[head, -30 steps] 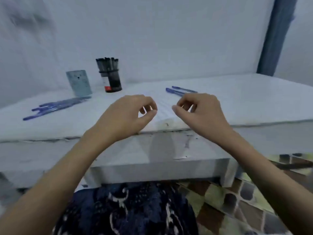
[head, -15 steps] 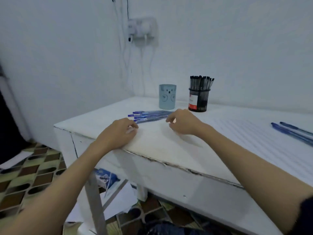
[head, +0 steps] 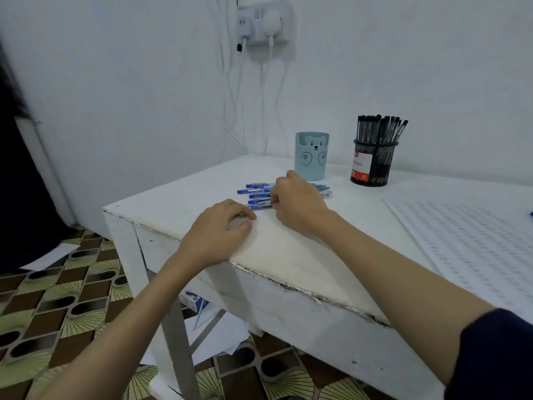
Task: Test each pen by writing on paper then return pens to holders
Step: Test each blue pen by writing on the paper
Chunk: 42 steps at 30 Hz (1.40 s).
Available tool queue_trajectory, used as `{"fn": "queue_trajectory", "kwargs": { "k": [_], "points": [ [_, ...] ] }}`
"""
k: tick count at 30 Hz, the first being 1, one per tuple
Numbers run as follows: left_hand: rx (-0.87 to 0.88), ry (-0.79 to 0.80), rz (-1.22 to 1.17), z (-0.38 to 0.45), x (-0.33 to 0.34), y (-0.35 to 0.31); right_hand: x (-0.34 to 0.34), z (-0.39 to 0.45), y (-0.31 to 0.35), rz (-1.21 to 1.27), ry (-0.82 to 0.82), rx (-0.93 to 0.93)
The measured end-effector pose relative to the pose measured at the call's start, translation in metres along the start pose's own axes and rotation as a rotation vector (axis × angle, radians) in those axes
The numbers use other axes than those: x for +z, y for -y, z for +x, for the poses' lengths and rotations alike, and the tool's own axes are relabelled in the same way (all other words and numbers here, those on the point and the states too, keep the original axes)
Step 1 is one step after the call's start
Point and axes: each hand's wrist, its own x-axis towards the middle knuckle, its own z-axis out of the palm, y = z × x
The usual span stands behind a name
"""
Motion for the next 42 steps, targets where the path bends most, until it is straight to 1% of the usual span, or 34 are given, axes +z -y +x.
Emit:
{"fn": "queue_trajectory", "kwargs": {
  "k": [4, 7, 10, 15, 16, 19, 21, 23, 25, 27, 30, 32, 35, 40, 42],
  "points": [
    [-0.004, 0.003, -0.006, 0.000, 0.000, 0.000, -0.003, -0.001, -0.002, -0.038, 0.041, -0.049],
    [0.009, 0.027, -0.008, 0.000, -0.002, 0.000, -0.016, -0.006, -0.003, -0.064, 0.084, -0.030],
    [0.014, 0.038, 0.001, 0.002, -0.003, -0.004, -0.036, -0.010, -0.012, 0.065, 0.121, 0.081],
    [0.085, 0.048, -0.026, 0.008, 0.005, -0.032, -0.081, -0.022, -0.049, 0.208, 0.086, 0.295],
    [0.121, 0.068, -0.027, 0.010, 0.011, -0.043, -0.093, -0.029, -0.062, 0.306, 0.074, 0.347],
    [0.218, 0.145, -0.023, 0.018, 0.029, -0.078, -0.124, -0.053, -0.097, 0.756, 0.025, 0.524],
    [0.273, 0.192, -0.028, 0.024, 0.045, -0.105, -0.140, -0.074, -0.123, 0.986, 0.006, 0.608],
    [0.328, 0.235, -0.027, 0.030, 0.060, -0.133, -0.152, -0.096, -0.148, 1.131, 0.026, 0.674],
    [0.367, 0.284, -0.024, 0.037, 0.077, -0.160, -0.160, -0.117, -0.170, 1.257, 0.007, 0.754],
    [0.380, 0.328, -0.041, 0.046, 0.093, -0.184, -0.164, -0.135, -0.189, 1.450, -0.083, 0.817],
    [0.393, 0.378, -0.023, 0.063, 0.117, -0.211, -0.169, -0.154, -0.209, 1.711, -0.267, 0.861],
    [0.399, 0.416, 0.030, 0.074, 0.131, -0.225, -0.169, -0.161, -0.219, 1.770, -0.316, 0.864],
    [0.395, 0.460, 0.068, 0.086, 0.147, -0.237, -0.168, -0.165, -0.230, 1.759, -0.340, 0.860],
    [0.427, 0.533, 0.067, 0.098, 0.170, -0.245, -0.167, -0.167, -0.242, 1.790, -0.439, 0.859],
    [0.454, 0.560, 0.033, 0.099, 0.179, -0.244, -0.168, -0.167, -0.244, 1.771, -0.435, 0.841]
  ]
}}
